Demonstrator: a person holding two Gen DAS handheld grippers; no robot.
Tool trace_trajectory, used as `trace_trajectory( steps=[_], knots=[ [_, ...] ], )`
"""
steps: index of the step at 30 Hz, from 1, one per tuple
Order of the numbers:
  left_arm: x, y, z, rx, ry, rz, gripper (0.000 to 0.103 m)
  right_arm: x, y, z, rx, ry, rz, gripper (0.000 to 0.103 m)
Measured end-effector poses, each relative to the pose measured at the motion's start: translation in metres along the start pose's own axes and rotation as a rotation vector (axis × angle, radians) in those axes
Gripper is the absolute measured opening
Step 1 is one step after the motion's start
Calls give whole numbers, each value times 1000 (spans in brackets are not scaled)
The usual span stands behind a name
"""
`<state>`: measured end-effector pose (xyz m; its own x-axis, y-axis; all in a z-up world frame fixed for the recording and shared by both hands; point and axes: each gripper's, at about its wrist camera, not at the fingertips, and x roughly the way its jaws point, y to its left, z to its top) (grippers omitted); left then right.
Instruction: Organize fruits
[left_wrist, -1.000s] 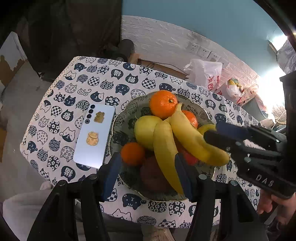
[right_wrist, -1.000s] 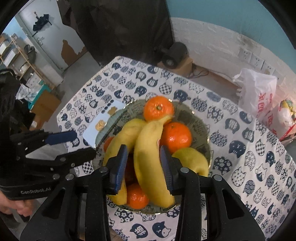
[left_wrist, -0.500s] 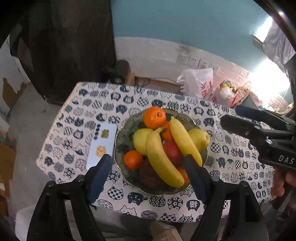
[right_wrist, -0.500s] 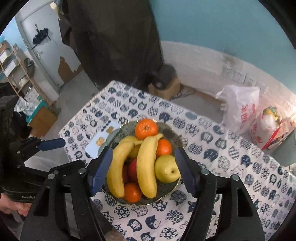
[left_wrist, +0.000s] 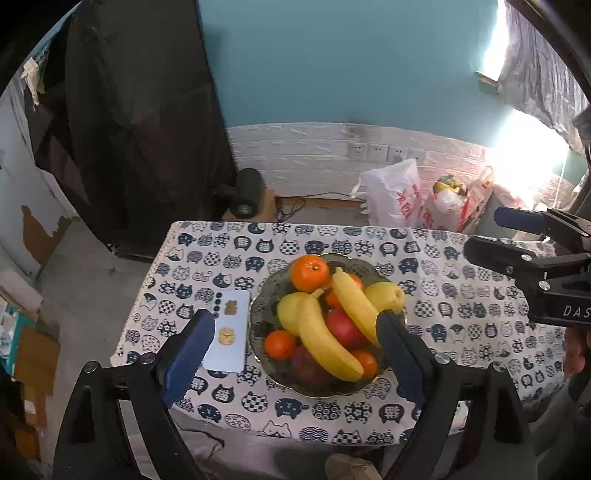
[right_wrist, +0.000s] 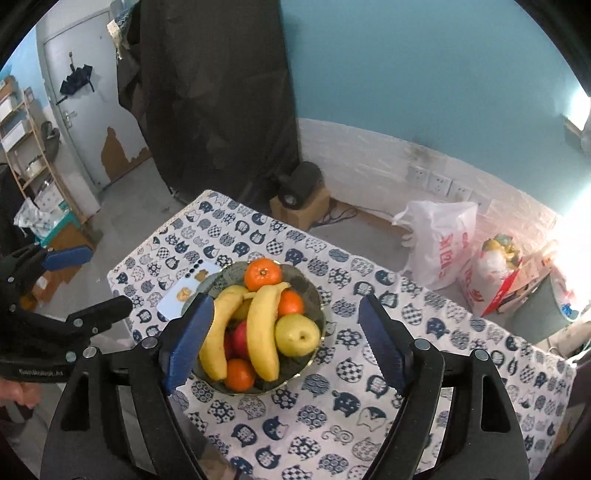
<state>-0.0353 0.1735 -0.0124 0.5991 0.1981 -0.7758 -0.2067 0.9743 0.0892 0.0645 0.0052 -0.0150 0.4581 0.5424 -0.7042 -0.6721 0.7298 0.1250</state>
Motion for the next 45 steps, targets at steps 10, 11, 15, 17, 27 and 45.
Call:
trace_trajectory(
  steps=[10,11,15,17,27,45],
  knots=[
    [-33,-8,3,-11,-73,-30,99,-24,-10,-10,11,-25,-16,82],
    [-35,-10,4,-8,-75,-35,99,-25,-10,-12,12,-24,-17,82],
    [-38,-17,10,1,-78,-53,99,-27,-19,-14,30,-23,-18,82],
    [-37,-19,11,6,-79,-52,99,-26,-23,-15,35,-22,-20,82],
    [-27,-24,13,11,-44,-32,99,-21,-36,-19,55,-3,-18,82],
    [-24,-26,15,-1,-21,-46,99,-18,-41,-21,54,15,-24,82]
  ],
)
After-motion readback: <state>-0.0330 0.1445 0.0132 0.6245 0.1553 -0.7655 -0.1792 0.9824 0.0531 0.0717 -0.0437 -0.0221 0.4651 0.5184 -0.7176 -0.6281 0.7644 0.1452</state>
